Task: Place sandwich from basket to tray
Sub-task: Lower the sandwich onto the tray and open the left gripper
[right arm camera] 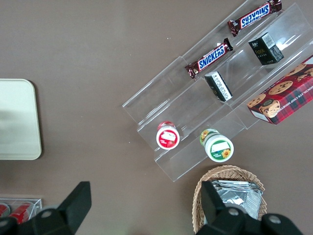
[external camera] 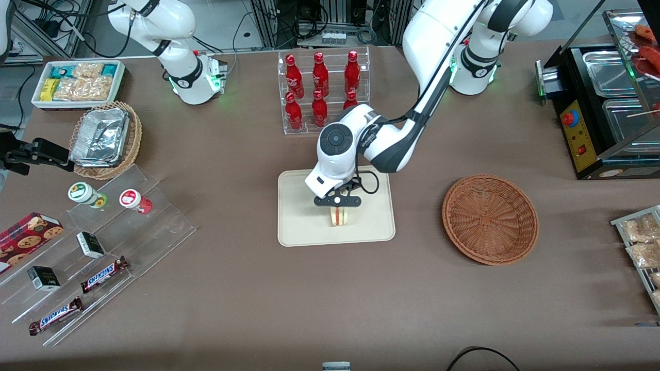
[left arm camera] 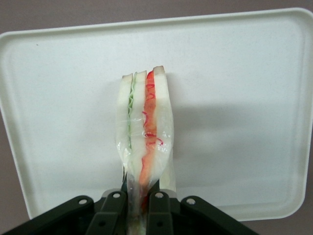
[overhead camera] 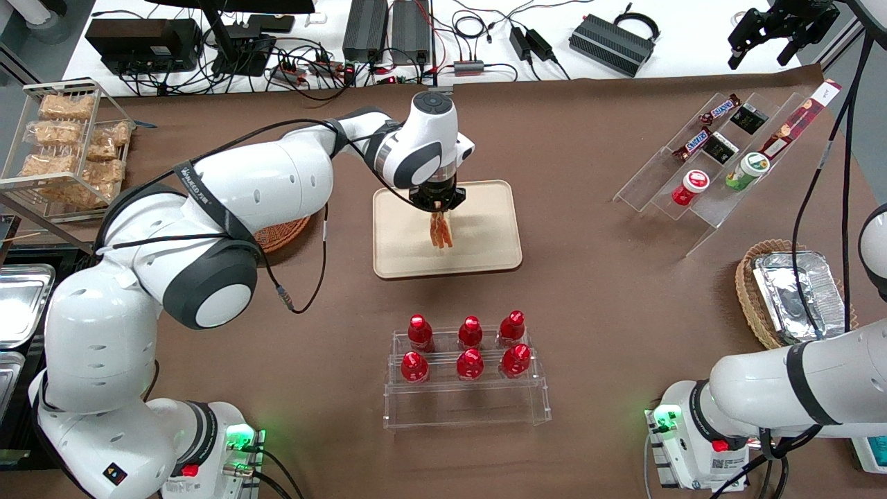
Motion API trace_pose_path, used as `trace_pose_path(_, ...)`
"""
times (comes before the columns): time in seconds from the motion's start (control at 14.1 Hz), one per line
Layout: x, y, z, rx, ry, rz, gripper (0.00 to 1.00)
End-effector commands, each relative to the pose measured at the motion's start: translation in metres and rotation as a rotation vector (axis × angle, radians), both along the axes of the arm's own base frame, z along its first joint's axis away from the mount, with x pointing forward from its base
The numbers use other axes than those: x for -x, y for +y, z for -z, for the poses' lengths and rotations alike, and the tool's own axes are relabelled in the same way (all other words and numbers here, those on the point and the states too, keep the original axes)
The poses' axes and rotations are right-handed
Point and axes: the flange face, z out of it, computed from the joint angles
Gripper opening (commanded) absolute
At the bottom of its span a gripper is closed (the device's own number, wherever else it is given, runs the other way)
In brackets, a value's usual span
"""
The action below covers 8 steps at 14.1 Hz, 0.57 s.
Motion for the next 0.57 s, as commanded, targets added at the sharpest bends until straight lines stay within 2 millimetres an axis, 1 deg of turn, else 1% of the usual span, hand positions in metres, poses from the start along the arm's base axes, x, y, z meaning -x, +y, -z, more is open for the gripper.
trace_pose_path(0.0, 0.005, -0.015, 0.004, 0.002, -0.014, 0.011, 0.00)
trace_pose_path(0.21, 0.013, -0.019, 0.016, -0.012, -0.004, 0.025, 0.00)
trace_pose_path(0.28, 0.013, -0.019, 0.018, -0.013, -0.001, 0.025, 0.12)
trace_pose_path(0.35, 0.013, -0.019, 0.018, -0.013, -0.001, 0.025, 0.44)
trace_pose_path(0.42, 0.013, -0.019, 0.017, -0.013, -0.003, 0.033, 0.85)
trace_pose_path(0.5, 0.012, -0.020, 0.015, -0.010, -0.005, 0.033, 0.93)
